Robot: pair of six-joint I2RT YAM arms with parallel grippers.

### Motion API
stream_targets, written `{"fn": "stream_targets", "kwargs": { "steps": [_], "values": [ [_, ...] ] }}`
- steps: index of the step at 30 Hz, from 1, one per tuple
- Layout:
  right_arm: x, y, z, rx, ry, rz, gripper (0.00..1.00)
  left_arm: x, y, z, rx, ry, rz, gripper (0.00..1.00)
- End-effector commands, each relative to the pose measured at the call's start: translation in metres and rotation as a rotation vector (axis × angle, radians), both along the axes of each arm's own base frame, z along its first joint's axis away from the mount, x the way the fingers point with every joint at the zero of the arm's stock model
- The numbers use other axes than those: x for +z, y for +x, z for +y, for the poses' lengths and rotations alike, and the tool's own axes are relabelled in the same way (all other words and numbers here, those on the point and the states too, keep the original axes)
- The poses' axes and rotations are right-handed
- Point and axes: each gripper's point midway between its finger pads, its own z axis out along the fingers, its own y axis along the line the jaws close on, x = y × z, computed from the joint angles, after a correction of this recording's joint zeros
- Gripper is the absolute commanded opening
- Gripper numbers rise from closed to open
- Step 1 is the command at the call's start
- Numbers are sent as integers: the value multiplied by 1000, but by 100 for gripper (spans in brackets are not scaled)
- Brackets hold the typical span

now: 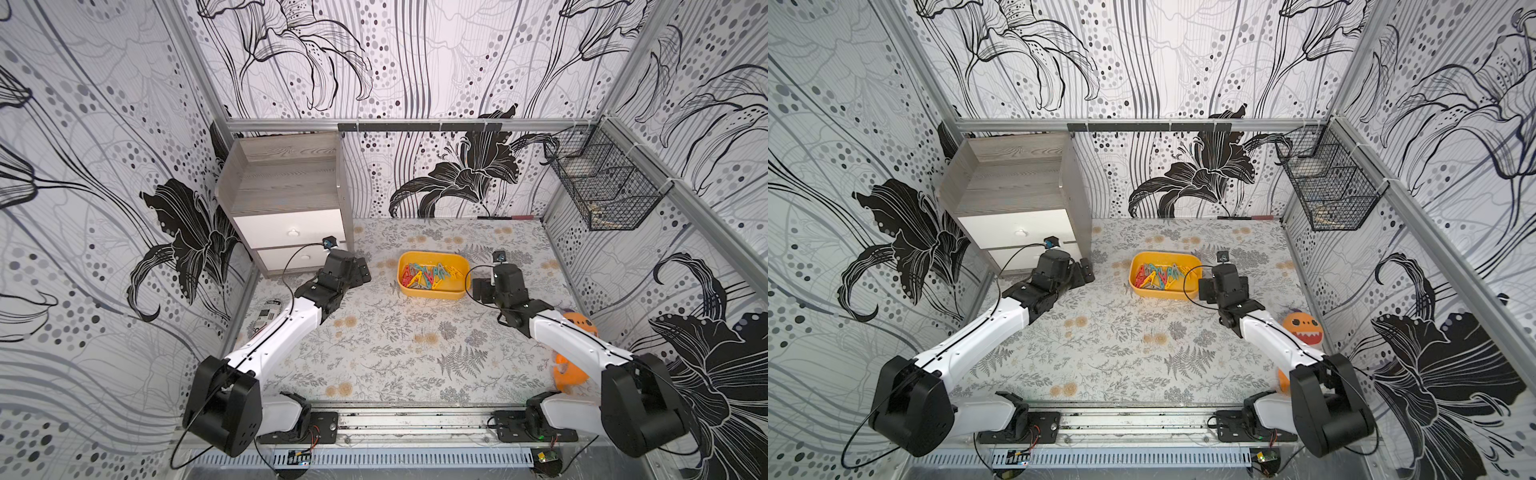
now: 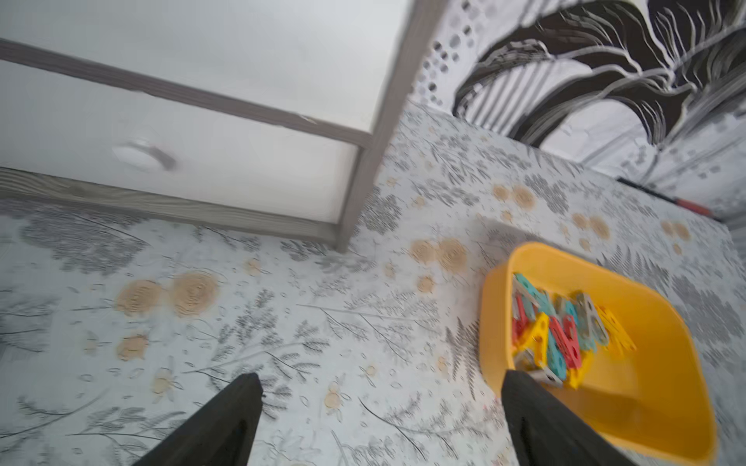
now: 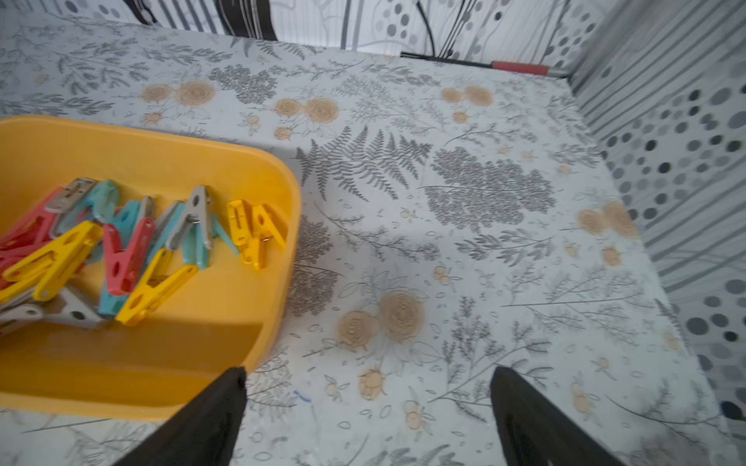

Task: Put the clothespins into the storage box
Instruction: Reset both arms

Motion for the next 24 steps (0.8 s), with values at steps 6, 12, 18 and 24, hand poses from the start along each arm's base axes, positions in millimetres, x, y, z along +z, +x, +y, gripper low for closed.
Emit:
{"fn": "stream_targets", "kwargs": {
  "steps": [6, 12, 18, 24],
  "values": [
    [-10, 15, -54, -81, -54, -213, 99, 1, -8, 85, 207, 335, -207, 98],
    [-8, 6, -50, -28, -56, -366, 99, -26, -22, 122, 207, 354, -226, 98],
    [-18, 6, -56, -3, 7, -367, 99, -36, -10, 98, 56, 276, -394, 98],
    [-23, 2, -65, -30, 31, -391, 99, -38, 0, 85, -72, 202, -502, 98]
  ]
}}
